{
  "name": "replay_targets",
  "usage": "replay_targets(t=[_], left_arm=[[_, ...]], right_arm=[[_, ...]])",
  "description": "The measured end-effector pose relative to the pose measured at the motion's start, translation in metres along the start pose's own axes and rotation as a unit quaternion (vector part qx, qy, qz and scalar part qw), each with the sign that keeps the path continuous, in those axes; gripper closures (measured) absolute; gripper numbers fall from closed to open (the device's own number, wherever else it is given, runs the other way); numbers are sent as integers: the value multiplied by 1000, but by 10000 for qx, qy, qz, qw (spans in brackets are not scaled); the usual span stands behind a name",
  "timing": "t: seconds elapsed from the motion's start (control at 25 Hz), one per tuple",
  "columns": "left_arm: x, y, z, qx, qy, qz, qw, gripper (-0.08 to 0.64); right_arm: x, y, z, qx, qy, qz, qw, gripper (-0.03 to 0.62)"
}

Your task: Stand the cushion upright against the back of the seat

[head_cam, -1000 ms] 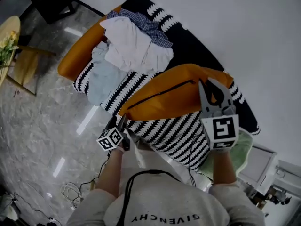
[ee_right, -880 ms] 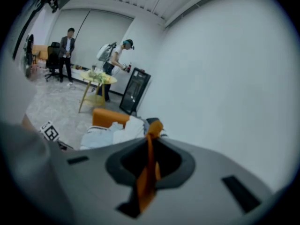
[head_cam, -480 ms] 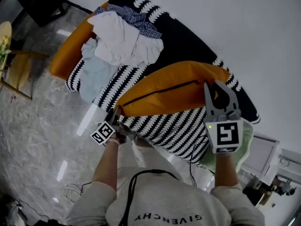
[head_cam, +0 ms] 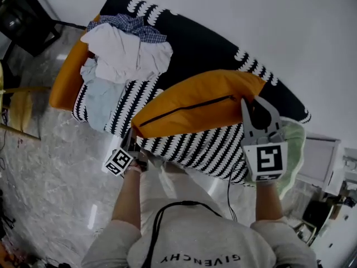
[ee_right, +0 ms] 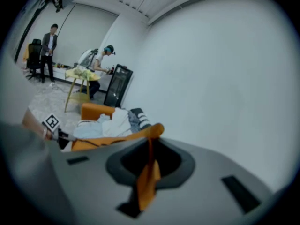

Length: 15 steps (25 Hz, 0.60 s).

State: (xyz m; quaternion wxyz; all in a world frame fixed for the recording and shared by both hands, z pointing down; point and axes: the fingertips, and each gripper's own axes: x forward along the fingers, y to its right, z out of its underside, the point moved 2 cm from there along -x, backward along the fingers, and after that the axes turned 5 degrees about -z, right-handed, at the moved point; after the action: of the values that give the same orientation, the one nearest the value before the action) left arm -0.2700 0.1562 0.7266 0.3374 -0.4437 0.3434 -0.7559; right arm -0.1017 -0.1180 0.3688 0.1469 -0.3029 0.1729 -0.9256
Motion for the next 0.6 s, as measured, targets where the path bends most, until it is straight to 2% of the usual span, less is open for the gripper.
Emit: replay_targets(t=[0.24, 0.44, 0.6], left_arm=[[11, 51, -16, 607, 136, 412, 9972, 497], [28, 95, -24, 744, 225, 829, 9935, 500], [39, 128, -30, 903, 251, 988, 9907, 502]], right_arm=[[-33, 42, 52, 508, -167, 621, 9966, 549], [-60, 72, 99, 1151, -285, 928, 9886, 552], [-79, 74, 129, 1348, -419, 1019, 9847, 552]])
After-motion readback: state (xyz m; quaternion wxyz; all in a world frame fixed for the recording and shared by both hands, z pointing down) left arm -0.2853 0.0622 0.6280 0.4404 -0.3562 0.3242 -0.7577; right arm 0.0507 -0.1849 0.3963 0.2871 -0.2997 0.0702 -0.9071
